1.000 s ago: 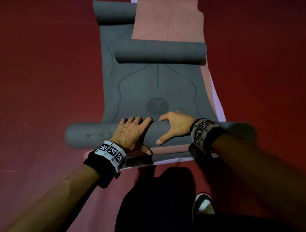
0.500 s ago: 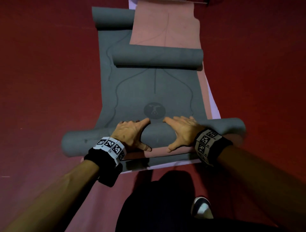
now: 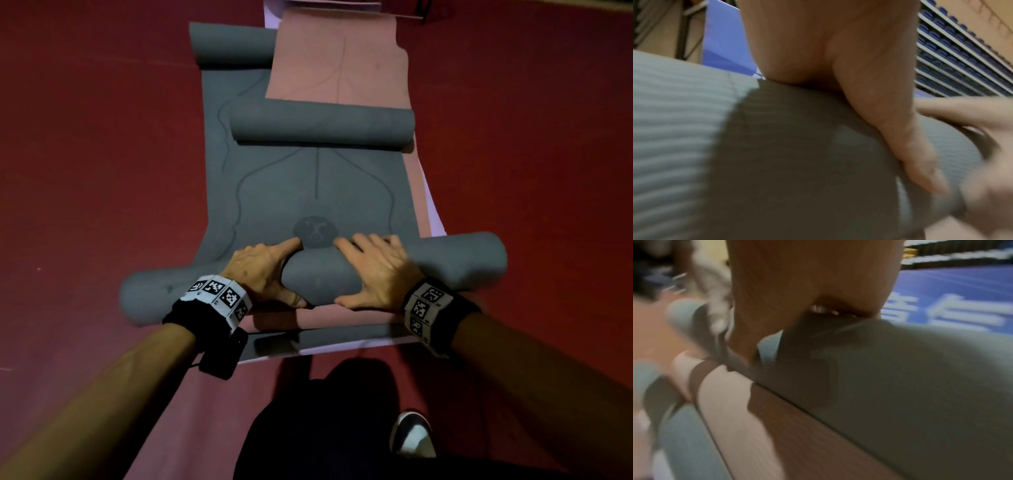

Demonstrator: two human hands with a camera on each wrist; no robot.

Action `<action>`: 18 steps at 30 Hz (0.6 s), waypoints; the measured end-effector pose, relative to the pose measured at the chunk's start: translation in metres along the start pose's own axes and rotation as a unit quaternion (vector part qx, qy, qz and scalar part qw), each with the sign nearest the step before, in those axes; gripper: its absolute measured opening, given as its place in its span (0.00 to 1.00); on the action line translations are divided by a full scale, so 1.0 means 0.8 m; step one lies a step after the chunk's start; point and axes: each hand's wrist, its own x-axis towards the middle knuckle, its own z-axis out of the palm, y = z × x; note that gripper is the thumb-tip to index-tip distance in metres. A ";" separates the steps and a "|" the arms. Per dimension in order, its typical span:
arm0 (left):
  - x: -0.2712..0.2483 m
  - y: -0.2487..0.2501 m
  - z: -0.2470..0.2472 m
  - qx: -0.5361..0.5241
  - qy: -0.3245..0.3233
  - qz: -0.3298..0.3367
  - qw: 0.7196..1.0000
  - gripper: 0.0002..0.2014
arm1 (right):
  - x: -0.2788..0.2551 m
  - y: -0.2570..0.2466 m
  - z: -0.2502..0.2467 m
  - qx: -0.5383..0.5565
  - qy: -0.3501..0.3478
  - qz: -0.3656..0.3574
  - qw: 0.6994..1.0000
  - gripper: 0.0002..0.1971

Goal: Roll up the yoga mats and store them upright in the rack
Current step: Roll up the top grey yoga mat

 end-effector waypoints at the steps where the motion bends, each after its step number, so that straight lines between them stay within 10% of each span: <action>1: -0.001 -0.002 -0.003 -0.017 -0.003 -0.005 1.000 0.39 | 0.000 0.000 -0.002 -0.015 0.014 -0.014 1.000 0.54; 14: 0.006 0.007 0.001 -0.012 -0.122 0.015 0.992 0.41 | 0.005 0.001 -0.021 0.024 -0.150 0.016 0.988 0.45; 18: -0.003 0.023 0.023 0.124 -0.058 0.045 0.990 0.53 | 0.014 0.012 -0.027 0.097 -0.223 0.032 0.970 0.40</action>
